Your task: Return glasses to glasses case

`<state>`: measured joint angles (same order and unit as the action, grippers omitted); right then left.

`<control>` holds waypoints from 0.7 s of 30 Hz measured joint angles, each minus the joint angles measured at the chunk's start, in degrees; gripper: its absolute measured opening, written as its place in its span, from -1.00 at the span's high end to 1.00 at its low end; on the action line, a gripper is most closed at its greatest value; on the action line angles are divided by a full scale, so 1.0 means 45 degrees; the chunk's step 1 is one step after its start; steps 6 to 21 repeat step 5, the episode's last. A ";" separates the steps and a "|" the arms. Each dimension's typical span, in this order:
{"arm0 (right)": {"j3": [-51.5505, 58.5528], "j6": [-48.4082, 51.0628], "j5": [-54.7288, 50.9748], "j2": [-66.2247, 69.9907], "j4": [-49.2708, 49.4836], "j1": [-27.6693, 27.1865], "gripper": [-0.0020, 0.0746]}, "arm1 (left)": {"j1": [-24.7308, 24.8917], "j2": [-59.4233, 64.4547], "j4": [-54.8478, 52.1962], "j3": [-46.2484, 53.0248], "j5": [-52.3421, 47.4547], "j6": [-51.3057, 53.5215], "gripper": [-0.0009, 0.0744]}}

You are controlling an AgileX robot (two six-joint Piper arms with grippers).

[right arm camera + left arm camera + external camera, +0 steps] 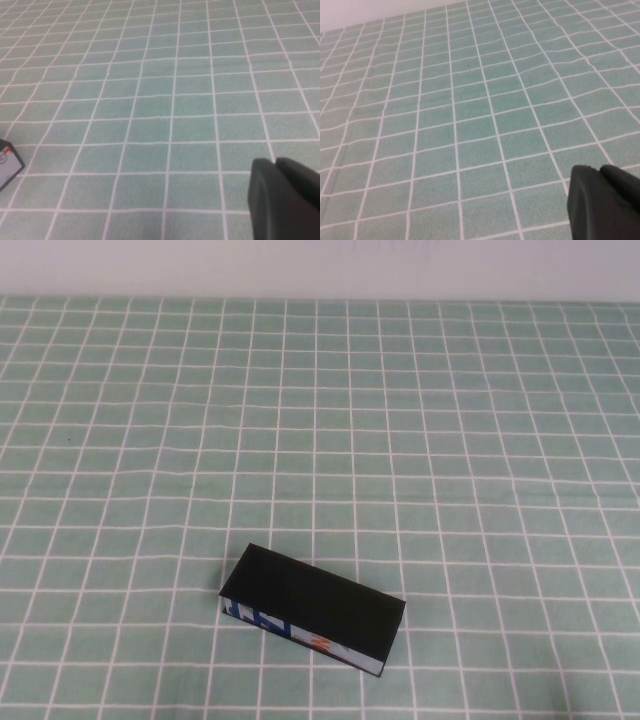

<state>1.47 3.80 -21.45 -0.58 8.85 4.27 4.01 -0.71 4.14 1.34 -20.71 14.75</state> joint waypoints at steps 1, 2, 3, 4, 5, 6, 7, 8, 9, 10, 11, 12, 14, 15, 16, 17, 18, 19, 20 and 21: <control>0.0000 0.0000 0.0000 0.0000 0.0000 0.0000 0.98 | 0.0000 0.0000 0.0000 0.0000 0.0000 0.0000 0.99; 0.0000 0.0000 0.0000 0.0000 0.0000 0.0000 0.98 | 0.0000 0.0000 0.0000 0.0000 0.0000 0.0000 0.99; 0.0000 0.0000 0.0000 0.0000 0.0000 0.0000 0.98 | 0.0000 0.0000 0.0000 0.0000 0.0000 0.0000 0.99; 0.0000 0.0000 0.0000 0.0000 0.0000 0.0000 0.98 | 0.0000 0.0000 -0.0021 0.0000 0.0000 0.0000 0.99; 0.0000 0.0000 0.0000 0.0000 0.0000 0.0000 0.98 | 0.0000 0.0000 -0.0021 0.0000 0.0000 0.0000 0.99; 0.0000 0.0000 0.0000 0.0000 0.0000 0.0000 0.98 | 0.0000 0.0000 -0.0021 0.0000 0.0000 0.0000 0.99; 0.0000 0.0000 0.0000 0.0000 0.0000 0.0000 0.98 | 0.0000 0.0000 -0.0021 0.0000 0.0000 0.0000 0.99; 0.0000 0.0000 0.0000 0.0000 0.0000 0.0000 0.98 | 0.0000 0.0000 -0.0021 0.0000 0.0000 0.0000 0.99; 0.0000 0.0000 0.0000 0.0000 0.0000 0.0000 0.98 | 0.0000 0.0000 -0.0021 0.0000 0.0000 0.0000 0.99; 0.0000 0.0000 0.0000 0.0000 0.0000 0.0000 0.98 | 0.0000 0.0000 -0.0021 0.0000 0.0000 0.0000 0.99; 0.0000 0.0000 0.0000 0.0000 0.0000 0.0000 0.98 | 0.0000 0.0000 -0.0021 0.0000 0.0000 0.0000 0.99; 0.0000 0.0000 0.0000 0.0000 0.0000 0.0000 0.98 | 0.0000 0.0000 -0.0021 0.0000 0.0000 0.0000 0.99; 0.0000 0.0000 0.0000 0.0000 0.0000 0.0000 0.98 | 0.0000 0.0000 -0.0021 0.0000 0.0000 0.0000 0.99; 0.0000 0.0000 0.0000 0.0000 0.0000 0.0000 0.98 | 0.0000 0.0000 -0.0021 0.0000 0.0000 0.0000 0.99; 0.0000 0.0000 0.0000 0.0000 0.0000 0.0000 0.98 | 0.0000 0.0000 -0.0021 0.0000 0.0000 0.0000 0.99; 0.0000 0.0000 0.0000 0.0000 0.0000 0.0000 0.98 | 0.0000 0.0000 -0.0021 0.0000 0.0000 0.0000 0.99; 0.0000 0.0000 0.0000 0.0000 0.0000 0.0000 0.98 | 0.0000 0.0000 -0.0021 0.0000 0.0000 0.0000 0.99; 0.0000 0.0000 0.0000 0.0000 0.0000 0.0000 0.98 | 0.0000 0.0000 -0.0021 0.0000 0.0000 0.0000 0.99; 0.0000 0.0000 0.0000 0.0000 0.0000 0.0000 0.98 | 0.0000 0.0000 -0.0021 0.0000 0.0000 0.0000 0.99; 0.0000 0.0000 0.0000 0.0000 0.0000 0.0000 0.98 | 0.0000 0.0000 -0.0021 0.0000 0.0000 0.0000 0.99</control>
